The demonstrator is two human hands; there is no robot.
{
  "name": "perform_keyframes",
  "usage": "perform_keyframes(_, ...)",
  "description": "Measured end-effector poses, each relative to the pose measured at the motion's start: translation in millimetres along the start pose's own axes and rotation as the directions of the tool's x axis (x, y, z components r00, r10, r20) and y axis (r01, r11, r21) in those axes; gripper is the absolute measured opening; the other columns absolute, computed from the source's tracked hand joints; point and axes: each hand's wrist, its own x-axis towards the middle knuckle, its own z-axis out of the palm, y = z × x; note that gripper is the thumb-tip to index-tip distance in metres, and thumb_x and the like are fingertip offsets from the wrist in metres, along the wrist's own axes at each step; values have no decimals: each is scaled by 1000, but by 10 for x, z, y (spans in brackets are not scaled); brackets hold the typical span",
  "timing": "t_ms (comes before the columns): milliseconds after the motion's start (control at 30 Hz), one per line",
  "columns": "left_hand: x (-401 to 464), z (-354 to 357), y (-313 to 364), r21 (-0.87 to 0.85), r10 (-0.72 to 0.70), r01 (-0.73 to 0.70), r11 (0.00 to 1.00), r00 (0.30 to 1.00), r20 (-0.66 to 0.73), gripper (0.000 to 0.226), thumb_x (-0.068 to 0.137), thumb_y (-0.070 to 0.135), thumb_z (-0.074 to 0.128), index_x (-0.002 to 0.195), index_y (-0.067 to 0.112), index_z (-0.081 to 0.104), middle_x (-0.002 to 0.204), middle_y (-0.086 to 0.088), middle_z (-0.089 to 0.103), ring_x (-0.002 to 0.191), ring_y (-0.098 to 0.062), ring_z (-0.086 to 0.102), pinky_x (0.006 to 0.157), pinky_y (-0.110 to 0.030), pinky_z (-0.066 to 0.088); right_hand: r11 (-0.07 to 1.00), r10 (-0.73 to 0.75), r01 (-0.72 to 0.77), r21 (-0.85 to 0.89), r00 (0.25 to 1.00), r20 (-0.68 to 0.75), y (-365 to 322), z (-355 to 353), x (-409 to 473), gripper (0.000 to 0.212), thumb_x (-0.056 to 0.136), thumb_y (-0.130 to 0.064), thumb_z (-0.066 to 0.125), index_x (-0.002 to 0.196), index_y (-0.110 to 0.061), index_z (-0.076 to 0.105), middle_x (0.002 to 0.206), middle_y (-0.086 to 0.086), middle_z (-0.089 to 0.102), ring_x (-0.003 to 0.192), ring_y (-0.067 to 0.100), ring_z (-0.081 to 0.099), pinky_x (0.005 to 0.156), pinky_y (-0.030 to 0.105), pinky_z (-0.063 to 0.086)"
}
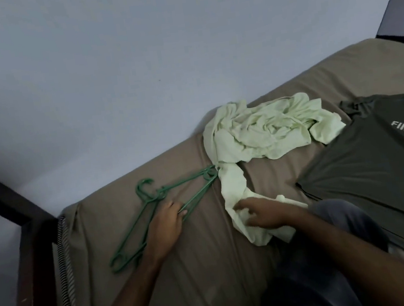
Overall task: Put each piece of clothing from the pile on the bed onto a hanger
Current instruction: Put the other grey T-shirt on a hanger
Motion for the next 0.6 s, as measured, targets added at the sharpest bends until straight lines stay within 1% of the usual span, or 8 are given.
perform_keyframes(100, 23, -198, 128, -101, -22, 13, 995, 996, -91, 21, 98, 35, 48, 107, 24, 64, 97, -1, 69, 85, -23, 66, 71, -36, 52, 999, 25, -25, 39, 1000, -4, -36, 33, 29, 50, 95, -22, 60, 144, -18, 49, 139, 3, 55, 126, 16, 54, 98, 21, 39)
perform_keyframes(200, 186, -595, 444, -98, -19, 1, 995, 982, -189, 17, 99, 23, 59, 111, 18, 71, 92, -2, 73, 78, -22, 67, 64, -28, 42, 953, 86, -68, 294, 995, -50, -59, -157, -61, 37, 100, -31, 59, 135, -21, 57, 133, 0, 60, 121, 14, 58, 101, 28, 45)
perform_keyframes(233, 259, -741, 565, -72, 15, -31, 997, 978, -207, 17, 99, 23, 61, 111, 19, 71, 90, -3, 73, 75, -24, 67, 62, -28, 41, 894, 108, -61, 445, 991, -81, -79, -262, -115, 33, 101, -34, 57, 131, -20, 60, 129, 1, 63, 117, 16, 62, 101, 32, 47)
perform_keyframes(300, 415, -1028, 835, -30, 101, -109, 994, 977, -188, 17, 99, 29, 60, 112, 25, 69, 87, -1, 72, 75, -26, 67, 61, -32, 47, 650, 163, 6, 760, 976, -147, -117, -519, -252, 36, 103, -40, 50, 127, -17, 64, 124, 5, 69, 112, 21, 67, 100, 40, 52)
perform_keyframes(367, 544, -1245, 1101, 44, 170, -165, 985, 971, -165, 17, 98, 31, 60, 112, 27, 69, 89, 0, 71, 79, -26, 67, 62, -33, 48, 402, 205, 106, 909, 958, -202, -112, -827, -414, 49, 105, -48, 39, 127, -12, 64, 121, 11, 71, 112, 28, 69, 98, 45, 54)
perform_keyframes(400, 584, -1320, 1234, 128, 206, -185, 974, 962, -177, 16, 97, 30, 61, 109, 26, 70, 89, 1, 72, 78, -26, 66, 59, -31, 44, 337, 208, 145, 930, 952, -223, -91, -981, -501, 56, 105, -52, 34, 128, -10, 63, 121, 14, 71, 113, 31, 68, 98, 47, 53)
perform_keyframes(500, 662, -1481, 1570, 366, 280, -199, 909, 943, -182, 5, 93, 21, 66, 94, 22, 71, 76, 0, 68, 59, -23, 59, 48, -25, 26, 311, 206, 181, 933, 945, -252, 2, -1305, -713, 64, 104, -57, 30, 129, -8, 62, 122, 17, 70, 115, 33, 67, 101, 48, 50)
perform_keyframes(600, 743, -1415, 1582, 436, 249, -180, 882, 963, -107, 12, 98, 27, 56, 97, 22, 67, 82, -3, 68, 71, -29, 65, 55, -29, 30, 372, 236, 143, 917, 941, -242, 69, -1353, -741, 58, 105, -53, 35, 128, -8, 63, 120, 15, 72, 112, 31, 69, 97, 45, 53)
